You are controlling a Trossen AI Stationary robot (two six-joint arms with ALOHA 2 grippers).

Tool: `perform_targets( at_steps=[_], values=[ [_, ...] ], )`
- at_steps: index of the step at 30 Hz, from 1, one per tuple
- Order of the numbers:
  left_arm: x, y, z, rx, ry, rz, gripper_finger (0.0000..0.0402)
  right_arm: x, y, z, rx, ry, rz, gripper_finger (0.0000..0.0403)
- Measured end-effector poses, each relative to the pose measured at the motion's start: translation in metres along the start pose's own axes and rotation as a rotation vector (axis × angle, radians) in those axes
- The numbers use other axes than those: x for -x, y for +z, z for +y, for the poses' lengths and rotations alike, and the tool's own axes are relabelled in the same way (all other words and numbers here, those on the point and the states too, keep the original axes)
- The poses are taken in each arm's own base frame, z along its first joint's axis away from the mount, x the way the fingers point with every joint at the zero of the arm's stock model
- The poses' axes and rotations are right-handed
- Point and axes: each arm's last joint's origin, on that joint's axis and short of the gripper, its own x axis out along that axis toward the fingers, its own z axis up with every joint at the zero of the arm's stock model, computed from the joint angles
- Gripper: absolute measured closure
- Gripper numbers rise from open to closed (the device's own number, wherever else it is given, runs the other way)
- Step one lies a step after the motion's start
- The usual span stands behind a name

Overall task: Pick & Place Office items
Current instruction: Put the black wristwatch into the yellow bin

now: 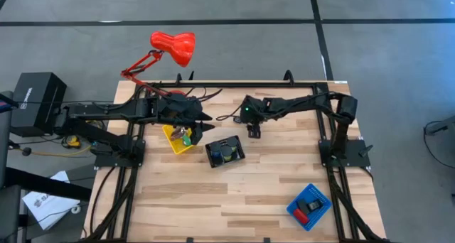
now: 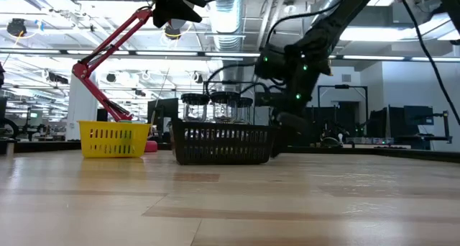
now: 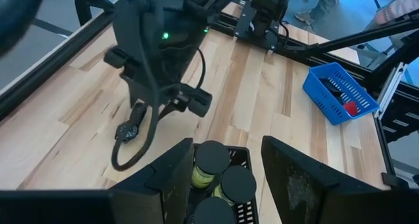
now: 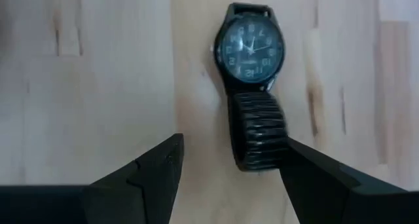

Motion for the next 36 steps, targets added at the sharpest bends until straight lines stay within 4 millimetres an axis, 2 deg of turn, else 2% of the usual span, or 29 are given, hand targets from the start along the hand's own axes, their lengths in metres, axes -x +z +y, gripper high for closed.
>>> perform_targets(
  at_steps=[8,16,20,28,36],
  values=[
    [0.0,0.0,-0.001,-0.003,-0.006,0.001,0.0225,0.002,0.012,-0.012,0.015,-0.046,-0.046,0.0168],
    [0.0,0.0,-0.001,-0.005,-0.005,0.0,0.0225,0.001,0.006,-0.017,-0.041,-0.011,-0.013,0.0177],
    [0.0,0.0,-0.001,-0.006,-0.004,0.0,0.0225,0.001,0.006,-0.017,-0.044,-0.006,-0.008,0.0212],
    [0.0,0.0,-0.001,-0.006,-0.004,0.0,0.0225,0.005,0.007,-0.011,-0.103,0.002,-0.005,0.0337],
    [0.0,0.0,-0.001,-0.003,-0.004,0.0,0.0225,0.01,0.013,0.003,-0.063,0.013,-0.01,0.0343]
  ],
)
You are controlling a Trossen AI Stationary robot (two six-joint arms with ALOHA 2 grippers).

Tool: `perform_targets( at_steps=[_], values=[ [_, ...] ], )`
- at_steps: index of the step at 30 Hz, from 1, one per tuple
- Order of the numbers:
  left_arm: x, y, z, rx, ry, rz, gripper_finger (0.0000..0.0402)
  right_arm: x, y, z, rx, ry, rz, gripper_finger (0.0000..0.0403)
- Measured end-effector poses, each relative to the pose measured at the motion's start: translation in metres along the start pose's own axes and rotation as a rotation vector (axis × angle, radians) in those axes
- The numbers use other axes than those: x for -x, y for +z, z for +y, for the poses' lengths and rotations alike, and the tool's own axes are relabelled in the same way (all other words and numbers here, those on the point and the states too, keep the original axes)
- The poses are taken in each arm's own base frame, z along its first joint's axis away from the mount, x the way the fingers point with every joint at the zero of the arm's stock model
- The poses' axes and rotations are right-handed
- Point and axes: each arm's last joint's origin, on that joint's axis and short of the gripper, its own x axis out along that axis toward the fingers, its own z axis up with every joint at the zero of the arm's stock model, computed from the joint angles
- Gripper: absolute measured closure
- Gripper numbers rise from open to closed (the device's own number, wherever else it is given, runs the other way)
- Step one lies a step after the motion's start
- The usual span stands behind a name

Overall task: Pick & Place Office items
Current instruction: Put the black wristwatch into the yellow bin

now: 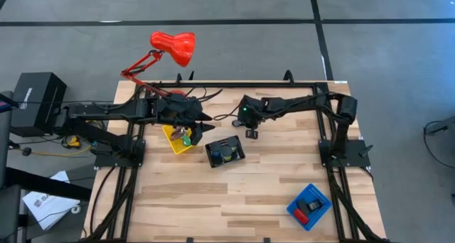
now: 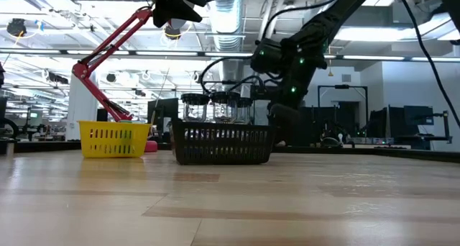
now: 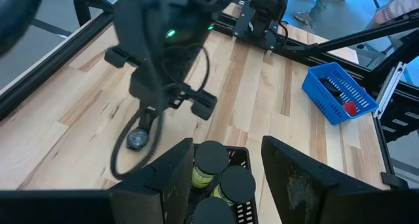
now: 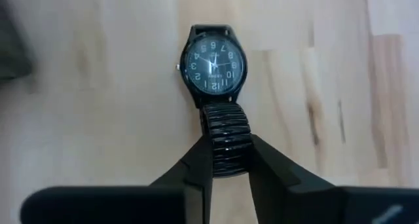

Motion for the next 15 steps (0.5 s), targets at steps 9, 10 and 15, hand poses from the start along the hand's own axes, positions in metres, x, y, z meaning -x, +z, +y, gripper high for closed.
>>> perform_targets(
  at_steps=[9,10,15],
  values=[
    [0.0,0.0,0.0,0.0,0.0,0.0,0.0225,0.052,0.004,0.007,0.053,-0.173,-0.003,0.0337],
    [0.0,0.0,0.0,0.0,0.001,0.001,0.0225,0.061,0.006,0.005,0.048,-0.194,-0.025,0.0337],
    [-0.002,-0.003,0.001,0.0,0.0,0.001,0.0225,0.106,0.006,-0.002,0.006,-0.241,-0.137,0.0337]
  ],
)
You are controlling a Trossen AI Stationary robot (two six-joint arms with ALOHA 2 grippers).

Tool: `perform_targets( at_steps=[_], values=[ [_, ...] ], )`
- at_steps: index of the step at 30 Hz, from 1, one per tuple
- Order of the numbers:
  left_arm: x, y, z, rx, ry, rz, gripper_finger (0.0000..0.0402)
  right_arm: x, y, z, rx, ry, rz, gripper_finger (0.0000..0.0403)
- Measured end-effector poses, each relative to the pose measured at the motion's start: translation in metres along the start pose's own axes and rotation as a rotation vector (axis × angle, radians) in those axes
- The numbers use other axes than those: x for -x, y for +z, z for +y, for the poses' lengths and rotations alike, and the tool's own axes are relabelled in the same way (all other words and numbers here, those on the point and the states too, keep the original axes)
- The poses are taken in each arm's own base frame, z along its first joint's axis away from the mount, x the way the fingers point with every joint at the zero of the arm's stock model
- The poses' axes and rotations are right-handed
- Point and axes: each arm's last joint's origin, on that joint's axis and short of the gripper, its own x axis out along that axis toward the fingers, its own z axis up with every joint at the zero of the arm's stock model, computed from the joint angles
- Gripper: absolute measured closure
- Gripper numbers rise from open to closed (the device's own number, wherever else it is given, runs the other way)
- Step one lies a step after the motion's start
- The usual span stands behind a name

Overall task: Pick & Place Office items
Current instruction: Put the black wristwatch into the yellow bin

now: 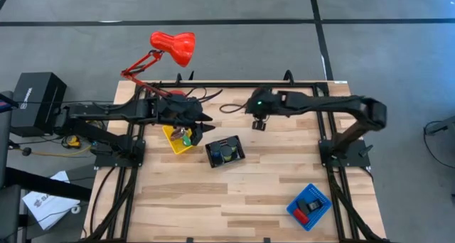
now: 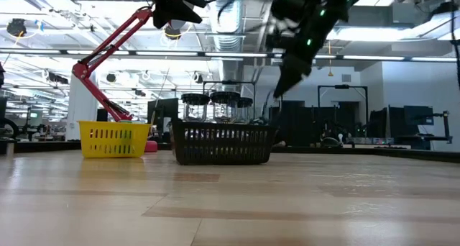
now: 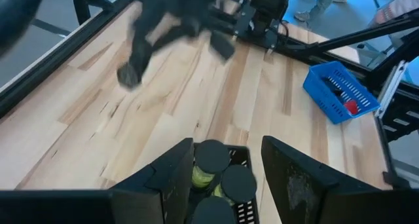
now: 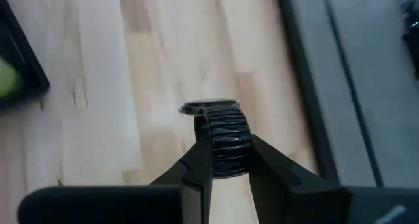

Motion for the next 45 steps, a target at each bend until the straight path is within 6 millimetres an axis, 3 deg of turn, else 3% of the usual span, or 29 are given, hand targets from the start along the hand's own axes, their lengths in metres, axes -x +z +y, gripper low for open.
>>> perform_targets(
  at_steps=[12,17,23,29,36,45],
  values=[
    [-0.018,-0.03,0.008,-0.003,0.013,0.043,0.0225,0.092,-0.001,-0.024,-0.067,-0.005,-0.287,0.0337],
    [-0.027,-0.039,0.01,-0.004,-0.014,-0.043,0.0225,0.121,-0.003,-0.026,-0.056,0.118,-0.441,0.0337],
    [-0.035,-0.046,0.011,-0.128,-0.052,-0.221,0.0225,0.142,-0.001,-0.028,-0.048,0.235,-0.612,0.0337],
    [-0.039,-0.052,0.007,-0.275,-0.11,-0.415,0.0225,0.147,0.012,-0.029,-0.097,0.316,-0.753,0.0337],
    [-0.052,-0.053,0.002,-0.337,-0.138,-0.507,0.0222,0.122,0.033,-0.008,-0.085,0.423,-0.771,0.0337],
    [-0.068,-0.058,0.002,-0.334,-0.137,-0.502,0.0162,0.102,0.051,0.014,-0.056,0.467,-0.814,0.0337]
  ],
)
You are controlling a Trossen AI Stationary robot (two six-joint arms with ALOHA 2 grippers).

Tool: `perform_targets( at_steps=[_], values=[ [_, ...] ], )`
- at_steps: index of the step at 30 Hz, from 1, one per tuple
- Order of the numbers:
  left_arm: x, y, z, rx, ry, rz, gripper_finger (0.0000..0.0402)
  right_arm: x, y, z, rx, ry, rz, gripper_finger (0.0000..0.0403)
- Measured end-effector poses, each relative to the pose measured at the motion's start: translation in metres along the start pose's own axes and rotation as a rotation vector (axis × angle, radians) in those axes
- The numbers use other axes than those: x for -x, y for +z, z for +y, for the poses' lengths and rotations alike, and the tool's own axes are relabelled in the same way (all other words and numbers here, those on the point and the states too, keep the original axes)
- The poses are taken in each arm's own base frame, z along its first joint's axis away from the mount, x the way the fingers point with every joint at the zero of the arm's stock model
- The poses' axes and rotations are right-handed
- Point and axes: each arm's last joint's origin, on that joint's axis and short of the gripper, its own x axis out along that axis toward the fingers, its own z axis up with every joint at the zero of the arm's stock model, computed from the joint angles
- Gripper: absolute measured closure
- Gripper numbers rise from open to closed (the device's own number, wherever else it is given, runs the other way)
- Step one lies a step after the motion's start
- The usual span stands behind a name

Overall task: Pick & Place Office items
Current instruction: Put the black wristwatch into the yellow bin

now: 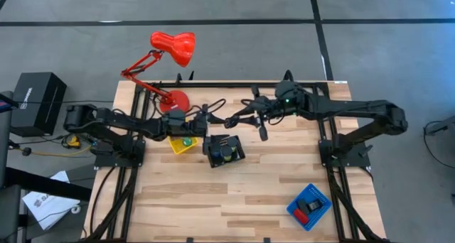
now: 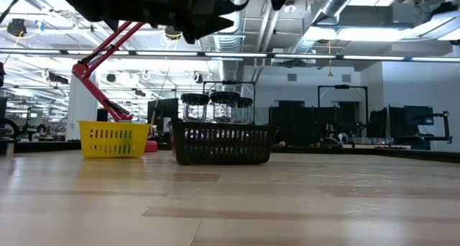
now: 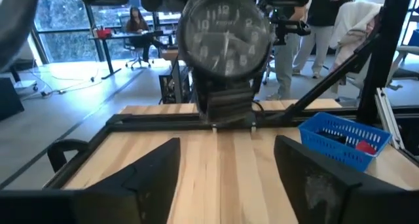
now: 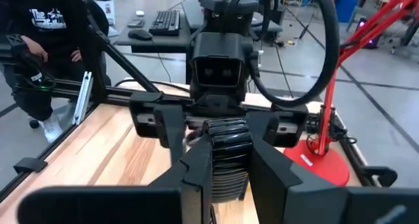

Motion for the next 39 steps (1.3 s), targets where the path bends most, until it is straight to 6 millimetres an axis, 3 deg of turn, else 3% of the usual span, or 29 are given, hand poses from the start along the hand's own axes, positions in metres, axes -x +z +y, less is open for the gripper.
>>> perform_targets(
  at_steps=[7,13,39],
  values=[
    [-0.003,0.005,0.0,0.004,0.008,-0.084,0.0126,-0.018,-0.014,-0.003,-0.072,0.004,0.047,0.0337],
    [-0.003,0.005,0.0,0.005,0.007,-0.084,0.0132,-0.023,-0.014,-0.005,-0.07,0.002,0.02,0.0337],
    [-0.003,0.004,0.001,0.006,0.039,-0.079,0.0337,-0.021,-0.019,-0.003,-0.086,0.009,0.08,0.0316]
  ],
)
